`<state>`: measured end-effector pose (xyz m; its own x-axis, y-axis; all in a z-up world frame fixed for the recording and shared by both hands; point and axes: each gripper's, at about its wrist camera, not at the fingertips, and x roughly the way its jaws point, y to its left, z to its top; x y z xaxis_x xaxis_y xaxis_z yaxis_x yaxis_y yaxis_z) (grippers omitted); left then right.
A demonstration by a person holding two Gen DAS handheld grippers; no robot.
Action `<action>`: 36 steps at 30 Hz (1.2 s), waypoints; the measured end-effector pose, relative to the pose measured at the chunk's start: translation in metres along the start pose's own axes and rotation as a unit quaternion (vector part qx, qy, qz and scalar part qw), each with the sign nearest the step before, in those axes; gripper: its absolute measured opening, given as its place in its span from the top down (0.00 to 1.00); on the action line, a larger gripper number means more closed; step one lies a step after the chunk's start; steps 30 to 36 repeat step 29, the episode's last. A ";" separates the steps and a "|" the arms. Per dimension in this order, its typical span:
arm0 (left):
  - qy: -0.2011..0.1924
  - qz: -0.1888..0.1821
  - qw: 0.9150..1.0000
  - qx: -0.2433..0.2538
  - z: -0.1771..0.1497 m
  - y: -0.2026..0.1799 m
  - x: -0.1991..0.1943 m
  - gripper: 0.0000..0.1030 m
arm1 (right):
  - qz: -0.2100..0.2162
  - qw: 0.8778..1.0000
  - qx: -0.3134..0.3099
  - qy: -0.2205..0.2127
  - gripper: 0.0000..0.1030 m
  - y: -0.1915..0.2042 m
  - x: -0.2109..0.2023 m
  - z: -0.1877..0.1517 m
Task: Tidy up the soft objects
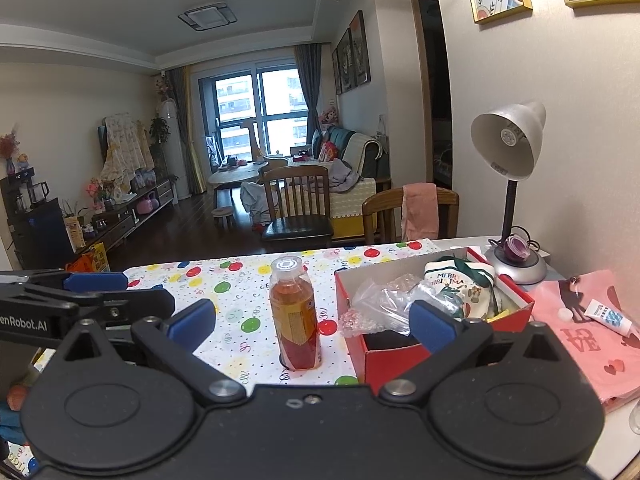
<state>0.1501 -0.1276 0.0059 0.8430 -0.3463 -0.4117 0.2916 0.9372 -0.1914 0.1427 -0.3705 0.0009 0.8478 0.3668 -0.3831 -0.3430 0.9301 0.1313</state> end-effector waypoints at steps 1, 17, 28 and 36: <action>0.000 0.002 1.000 0.001 0.000 0.001 0.000 0.00 | -0.001 1.000 -0.001 0.000 0.00 0.001 -0.001 0.000; 0.007 0.016 1.000 0.016 -0.007 0.003 -0.001 0.01 | -0.002 1.000 -0.004 -0.005 0.00 0.004 -0.001 -0.002; -0.005 0.040 0.999 0.024 -0.009 0.007 -0.009 0.01 | 0.009 1.000 -0.004 0.001 0.00 0.009 0.009 -0.003; -0.005 0.039 0.999 0.023 -0.009 0.008 -0.010 0.01 | 0.010 1.000 -0.003 0.002 0.00 0.010 0.009 -0.003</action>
